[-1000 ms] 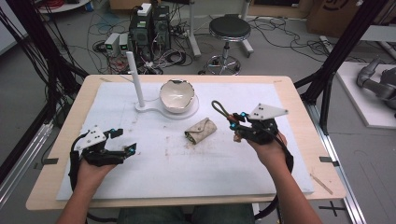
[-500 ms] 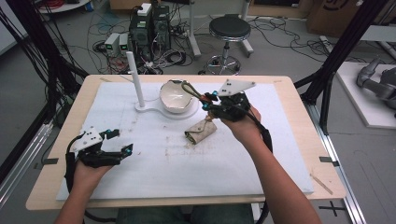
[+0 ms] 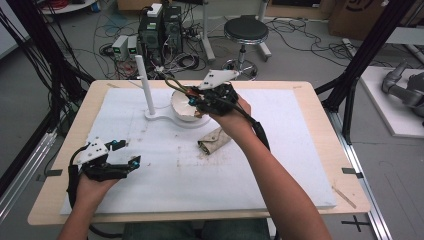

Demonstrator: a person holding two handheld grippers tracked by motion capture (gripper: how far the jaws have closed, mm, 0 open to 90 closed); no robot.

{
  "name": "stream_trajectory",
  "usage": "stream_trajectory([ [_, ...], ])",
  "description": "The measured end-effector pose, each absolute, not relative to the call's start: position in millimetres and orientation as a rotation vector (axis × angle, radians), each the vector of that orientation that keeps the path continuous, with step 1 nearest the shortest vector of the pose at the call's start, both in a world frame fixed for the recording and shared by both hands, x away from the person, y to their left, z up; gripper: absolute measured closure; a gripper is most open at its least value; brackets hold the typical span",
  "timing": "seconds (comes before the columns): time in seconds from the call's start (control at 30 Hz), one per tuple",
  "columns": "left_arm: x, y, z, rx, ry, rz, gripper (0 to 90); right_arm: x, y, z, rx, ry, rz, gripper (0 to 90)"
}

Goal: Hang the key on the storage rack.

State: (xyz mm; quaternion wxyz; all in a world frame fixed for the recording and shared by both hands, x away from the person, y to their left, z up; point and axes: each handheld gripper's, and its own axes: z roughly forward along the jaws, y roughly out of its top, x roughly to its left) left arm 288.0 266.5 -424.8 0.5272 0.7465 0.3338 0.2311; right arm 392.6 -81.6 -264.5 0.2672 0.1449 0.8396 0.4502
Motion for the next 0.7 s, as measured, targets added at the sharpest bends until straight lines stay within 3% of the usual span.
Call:
stream_trajectory([
  [0.7, 287.9, 267.6, -426.6, 1.784, 0.796, 0.543, 18.1, 425.1, 8.7, -274.9, 0.323, 2.303, 1.158, 71.7],
])
